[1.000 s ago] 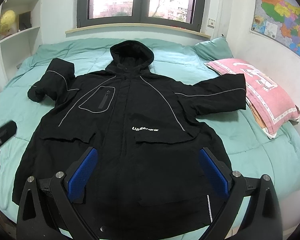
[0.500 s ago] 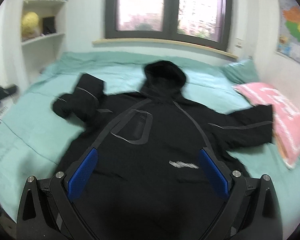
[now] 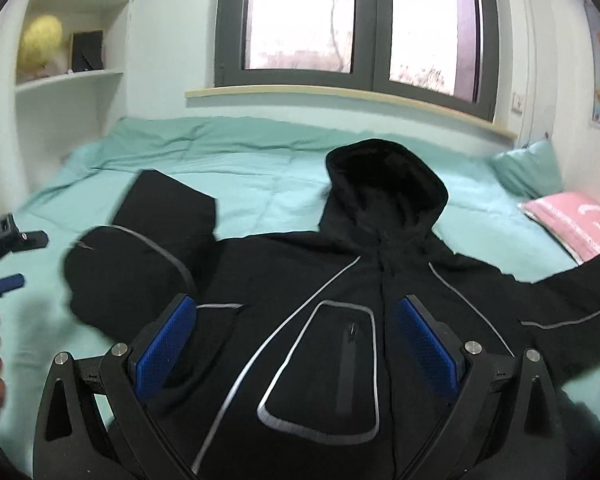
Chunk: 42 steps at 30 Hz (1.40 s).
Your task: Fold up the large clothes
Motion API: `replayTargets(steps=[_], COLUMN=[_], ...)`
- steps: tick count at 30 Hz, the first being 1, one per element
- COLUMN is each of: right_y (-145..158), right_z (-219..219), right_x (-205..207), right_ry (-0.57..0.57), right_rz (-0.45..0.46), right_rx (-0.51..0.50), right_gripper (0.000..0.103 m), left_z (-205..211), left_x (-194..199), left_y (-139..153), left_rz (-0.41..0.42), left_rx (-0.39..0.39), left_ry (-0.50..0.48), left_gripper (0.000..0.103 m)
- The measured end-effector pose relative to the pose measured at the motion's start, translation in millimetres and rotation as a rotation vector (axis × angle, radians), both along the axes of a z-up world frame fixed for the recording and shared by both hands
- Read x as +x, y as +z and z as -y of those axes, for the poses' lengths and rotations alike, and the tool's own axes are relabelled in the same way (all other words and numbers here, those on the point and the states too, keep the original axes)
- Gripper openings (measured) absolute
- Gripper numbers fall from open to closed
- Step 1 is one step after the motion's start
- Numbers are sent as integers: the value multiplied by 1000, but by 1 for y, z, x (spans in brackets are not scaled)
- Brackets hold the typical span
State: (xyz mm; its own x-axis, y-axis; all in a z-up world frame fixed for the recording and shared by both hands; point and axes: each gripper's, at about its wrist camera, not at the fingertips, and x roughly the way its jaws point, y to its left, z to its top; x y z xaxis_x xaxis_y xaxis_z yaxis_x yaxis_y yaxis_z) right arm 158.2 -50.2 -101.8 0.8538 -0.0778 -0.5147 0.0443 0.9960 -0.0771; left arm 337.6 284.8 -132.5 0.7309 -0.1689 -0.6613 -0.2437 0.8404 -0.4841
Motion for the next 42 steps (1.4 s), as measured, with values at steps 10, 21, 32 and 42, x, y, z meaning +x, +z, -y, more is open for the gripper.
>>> replayTargets(steps=[10,21,32,42], right_y=[-69,-76,-26,-84], right_z=[22,8,-64,-125], right_x=[3,6,35,94], right_ry=[-2,10,264,323], right_rz=[-93,-108,-217,-382], right_rx=[88,29,15,52], right_gripper=[101,101,100,58], left_z=[-8,-26,-125,-156], left_x=[59,42,21,-4], left_y=[-71,-32,-53,-73], left_rz=[44,106,60,178], left_rx=[-99,159,131,-90], left_ry=[19,179,321,409], left_gripper=[89,18,25,53])
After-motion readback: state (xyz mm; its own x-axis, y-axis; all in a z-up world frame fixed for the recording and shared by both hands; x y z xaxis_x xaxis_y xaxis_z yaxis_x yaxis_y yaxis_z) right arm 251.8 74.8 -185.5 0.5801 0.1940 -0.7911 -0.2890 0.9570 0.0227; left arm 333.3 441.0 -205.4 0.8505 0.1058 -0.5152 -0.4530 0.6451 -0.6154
